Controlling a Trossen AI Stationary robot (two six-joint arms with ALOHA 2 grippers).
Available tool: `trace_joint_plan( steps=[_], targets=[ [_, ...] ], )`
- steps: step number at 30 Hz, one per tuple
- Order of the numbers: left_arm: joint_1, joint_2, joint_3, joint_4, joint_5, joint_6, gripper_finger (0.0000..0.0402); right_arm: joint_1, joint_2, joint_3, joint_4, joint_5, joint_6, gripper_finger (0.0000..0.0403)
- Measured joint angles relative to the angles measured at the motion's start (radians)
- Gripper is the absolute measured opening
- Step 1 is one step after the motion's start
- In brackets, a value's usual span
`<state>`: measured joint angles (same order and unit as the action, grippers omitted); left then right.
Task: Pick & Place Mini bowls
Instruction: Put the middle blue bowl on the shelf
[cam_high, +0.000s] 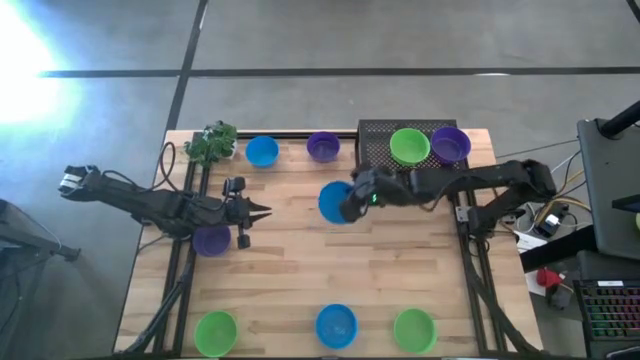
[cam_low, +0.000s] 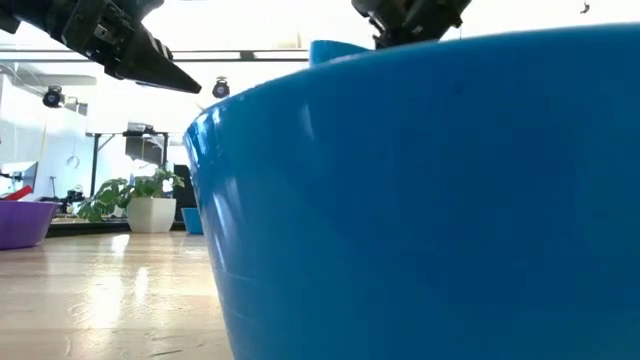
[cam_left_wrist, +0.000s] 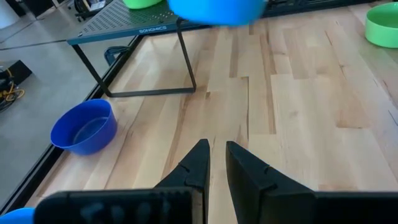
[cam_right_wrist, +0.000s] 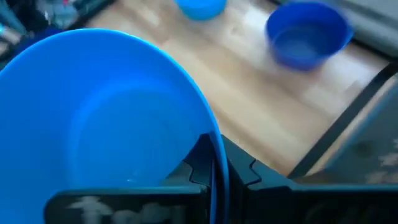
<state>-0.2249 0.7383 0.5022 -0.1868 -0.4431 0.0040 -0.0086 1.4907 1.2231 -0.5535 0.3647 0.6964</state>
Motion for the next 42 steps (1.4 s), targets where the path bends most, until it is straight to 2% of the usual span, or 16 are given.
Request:
trace_joint_plan(
  steps=[9, 15, 24, 27, 30, 42],
  targets=[
    [-0.001, 0.000, 0.000, 0.000, 0.000, -0.003, 0.0046, -0.195, -0.110, 0.004, -0.117, -0.151, -0.111, 0.0009],
    [-0.001, 0.000, 0.000, -0.001, 0.000, -0.003, 0.0046, -0.312, -0.114, 0.107, -0.243, -0.187, -0.249, 0.0008],
    [-0.001, 0.000, 0.000, 0.000, 0.000, -0.004, 0.0046, -0.447, -0.018, 0.316, -0.455, -0.194, -0.531, 0.0008],
    [0.000, 0.000, 0.000, -0.001, 0.000, -0.004, 0.0046, -0.481, 0.023, 0.360, -0.472, -0.234, -0.610, 0.0008],
    [0.000, 0.000, 0.000, -0.001, 0.000, -0.004, 0.0046, -0.505, 0.064, 0.383, -0.473, -0.284, -0.700, 0.0008],
    [0.000, 0.000, 0.000, -0.001, 0.000, -0.004, 0.0046, -0.565, 0.178, 0.387, -0.484, -0.287, -0.827, 0.0008]
  ],
)
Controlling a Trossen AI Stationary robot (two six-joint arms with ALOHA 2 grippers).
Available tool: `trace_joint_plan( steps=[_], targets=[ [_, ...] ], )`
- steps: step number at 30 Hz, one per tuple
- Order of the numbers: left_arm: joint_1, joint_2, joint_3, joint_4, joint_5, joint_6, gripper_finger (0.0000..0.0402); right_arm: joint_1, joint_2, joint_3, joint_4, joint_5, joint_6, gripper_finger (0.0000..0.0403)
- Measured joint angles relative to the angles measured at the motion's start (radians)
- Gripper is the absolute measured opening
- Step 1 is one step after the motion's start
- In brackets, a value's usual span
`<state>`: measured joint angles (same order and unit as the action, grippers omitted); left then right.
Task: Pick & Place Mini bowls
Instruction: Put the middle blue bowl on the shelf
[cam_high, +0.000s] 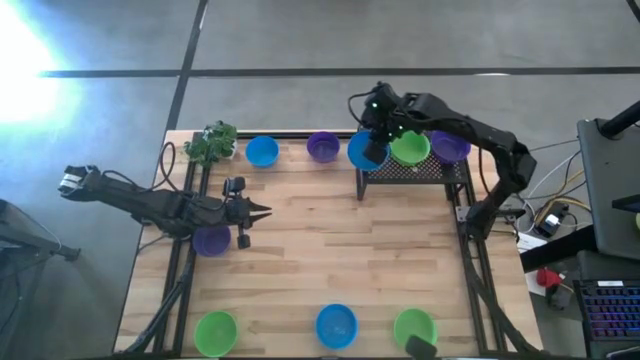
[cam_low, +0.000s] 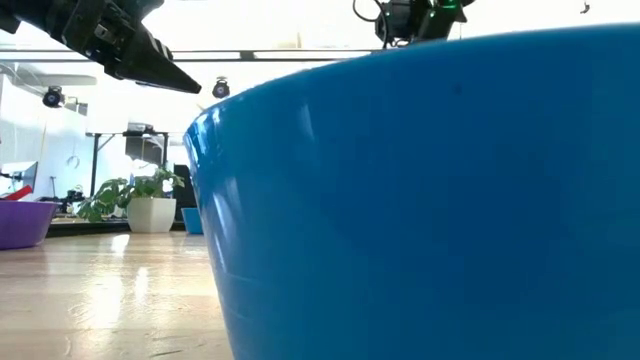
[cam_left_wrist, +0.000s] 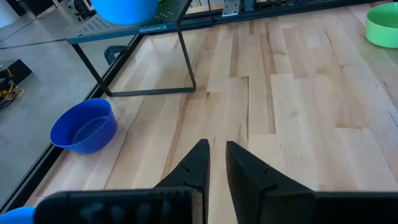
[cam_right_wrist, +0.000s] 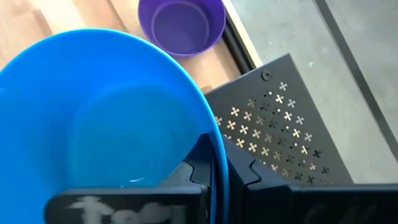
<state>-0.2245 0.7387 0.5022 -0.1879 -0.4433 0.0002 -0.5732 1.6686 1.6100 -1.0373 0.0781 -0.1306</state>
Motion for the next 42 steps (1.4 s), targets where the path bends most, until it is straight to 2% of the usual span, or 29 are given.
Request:
trace_joint_plan(
  steps=[8, 14, 23, 30, 42],
  targets=[
    [0.000, 0.000, 0.000, 0.000, 0.000, 0.000, 0.0046, -0.011, 0.016, 0.000, -0.010, 0.071, -0.012, 0.0008],
    [0.000, 0.000, 0.000, 0.000, 0.000, 0.000, 0.0046, -0.013, 0.010, 0.000, -0.010, 0.080, -0.051, 0.0012],
    [0.000, 0.000, 0.000, 0.000, 0.000, 0.000, 0.0046, -0.013, 0.010, -0.001, -0.006, 0.087, -0.065, 0.0060],
    [-0.001, 0.000, 0.000, 0.000, 0.000, 0.000, 0.0046, -0.012, 0.010, -0.002, -0.003, 0.161, -0.061, 0.0095],
    [-0.001, 0.000, 0.000, 0.000, 0.000, 0.000, 0.0046, -0.012, 0.009, -0.002, 0.001, 0.177, -0.060, 0.0100]
  ],
)
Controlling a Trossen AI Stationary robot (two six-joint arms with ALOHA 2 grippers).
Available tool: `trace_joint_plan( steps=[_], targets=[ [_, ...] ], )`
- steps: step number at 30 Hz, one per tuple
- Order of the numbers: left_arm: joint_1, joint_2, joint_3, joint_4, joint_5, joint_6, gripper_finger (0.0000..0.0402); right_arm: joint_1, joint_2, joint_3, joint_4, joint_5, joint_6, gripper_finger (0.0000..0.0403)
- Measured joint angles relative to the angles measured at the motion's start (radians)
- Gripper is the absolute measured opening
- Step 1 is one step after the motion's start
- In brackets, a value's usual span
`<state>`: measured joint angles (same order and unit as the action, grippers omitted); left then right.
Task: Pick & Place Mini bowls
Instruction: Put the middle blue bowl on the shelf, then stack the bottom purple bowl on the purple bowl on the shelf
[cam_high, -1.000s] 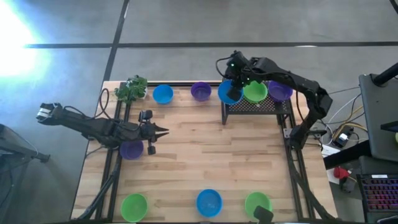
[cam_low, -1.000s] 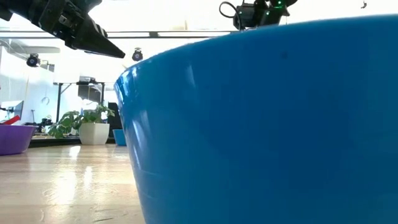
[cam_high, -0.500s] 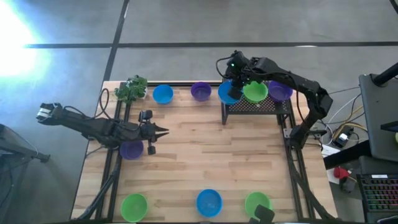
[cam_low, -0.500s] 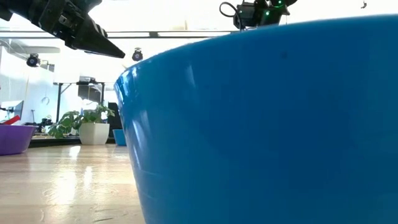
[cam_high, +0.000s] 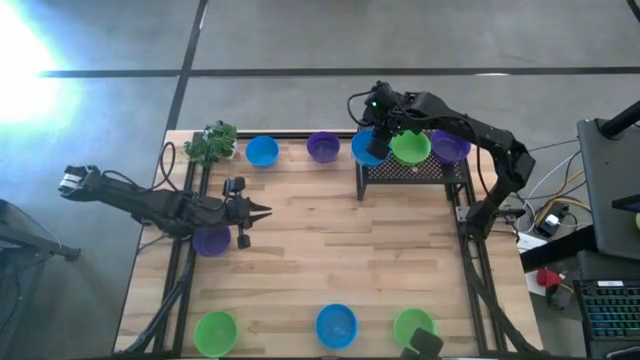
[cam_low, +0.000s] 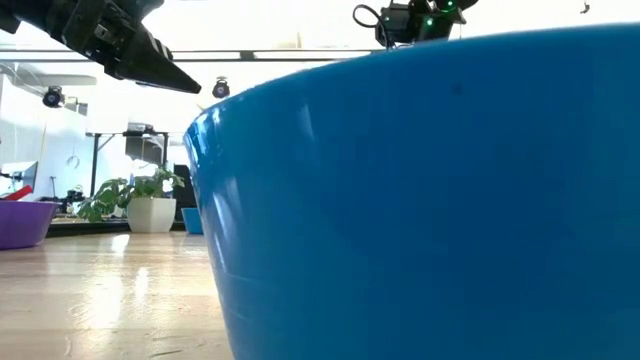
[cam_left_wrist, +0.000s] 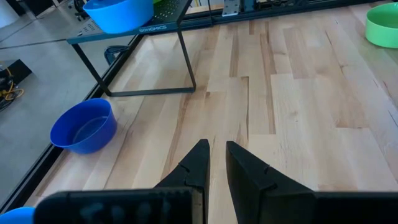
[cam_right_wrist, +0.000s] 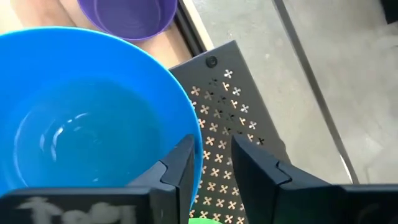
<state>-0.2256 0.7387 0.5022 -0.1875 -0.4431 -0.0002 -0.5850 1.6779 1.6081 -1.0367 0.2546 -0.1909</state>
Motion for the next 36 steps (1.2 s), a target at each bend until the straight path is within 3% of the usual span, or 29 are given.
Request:
trace_joint_plan(
  steps=[3, 18, 30, 36],
  targets=[
    [0.000, 0.000, 0.000, 0.000, 0.000, 0.000, 0.0046, 0.000, 0.000, 0.000, 0.000, 0.039, 0.000, 0.0098],
    [0.001, 0.000, 0.000, 0.000, 0.000, 0.000, 0.0046, 0.029, -0.019, 0.017, -0.025, 0.031, 0.022, 0.0091],
    [0.001, 0.000, 0.000, -0.021, 0.000, -0.003, 0.0046, 0.250, -0.088, 0.037, -0.060, 0.026, 0.099, 0.0072],
    [0.001, 0.000, 0.000, -0.047, 0.002, -0.123, 0.0046, 0.400, -0.095, 0.036, -0.060, 0.025, 0.154, 0.0078]
  ],
)
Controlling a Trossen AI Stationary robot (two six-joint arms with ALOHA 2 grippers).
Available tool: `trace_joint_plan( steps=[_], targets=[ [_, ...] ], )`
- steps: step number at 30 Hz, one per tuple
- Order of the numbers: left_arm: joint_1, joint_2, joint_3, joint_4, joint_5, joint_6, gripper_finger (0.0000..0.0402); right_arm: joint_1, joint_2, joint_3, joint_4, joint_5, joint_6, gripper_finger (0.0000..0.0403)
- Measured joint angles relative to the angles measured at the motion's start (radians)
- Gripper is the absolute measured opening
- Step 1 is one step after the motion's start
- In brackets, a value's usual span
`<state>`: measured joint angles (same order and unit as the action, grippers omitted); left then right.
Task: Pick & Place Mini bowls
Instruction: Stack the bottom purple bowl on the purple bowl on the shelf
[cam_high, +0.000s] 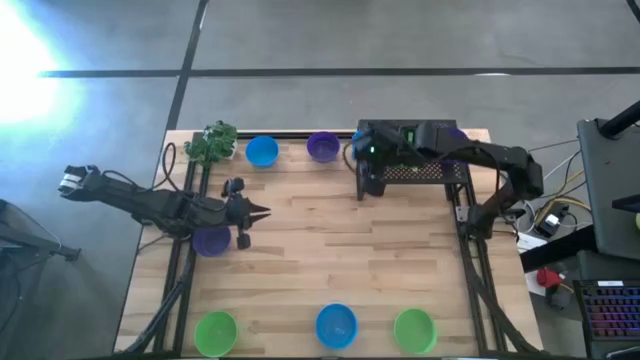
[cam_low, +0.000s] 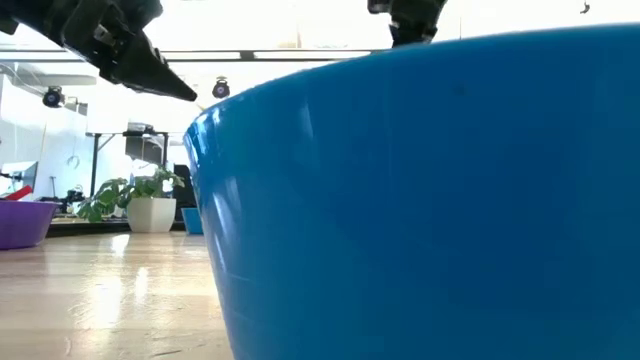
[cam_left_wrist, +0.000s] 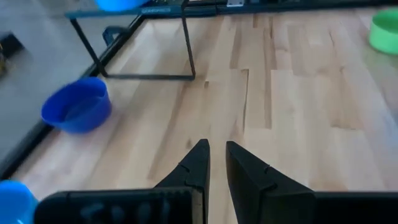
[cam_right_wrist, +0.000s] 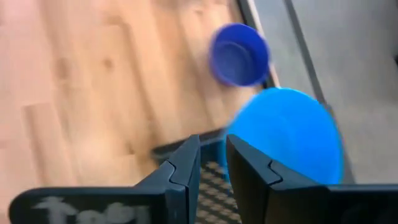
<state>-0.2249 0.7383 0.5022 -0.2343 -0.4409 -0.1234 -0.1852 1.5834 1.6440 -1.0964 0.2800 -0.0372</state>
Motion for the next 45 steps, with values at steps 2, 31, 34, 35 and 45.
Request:
trace_joint_plan(
  steps=[2, 31, 34, 35, 45],
  targets=[
    [0.000, 0.000, 0.004, -0.046, 0.015, -0.069, 0.0046, 0.050, 0.000, -0.001, 0.000, 0.000, 0.005, 0.0080],
    [0.000, 0.011, 0.063, -0.764, 0.463, -0.972, 0.0046, 0.297, 0.001, -0.004, 0.014, 0.002, 0.034, 0.0068],
    [0.000, 0.015, 0.053, -0.769, 0.440, -0.979, 0.0046, 0.296, 0.001, -0.004, 0.015, 0.002, 0.034, 0.0068],
    [0.000, 0.018, 0.049, -0.769, 0.438, -0.979, 0.0046, 0.296, 0.001, -0.004, 0.015, 0.002, 0.034, 0.0068],
    [0.000, 0.081, 0.026, -0.728, 0.427, -0.979, 0.0046, 0.296, 0.002, -0.004, 0.029, 0.002, 0.037, 0.0068]
  ],
)
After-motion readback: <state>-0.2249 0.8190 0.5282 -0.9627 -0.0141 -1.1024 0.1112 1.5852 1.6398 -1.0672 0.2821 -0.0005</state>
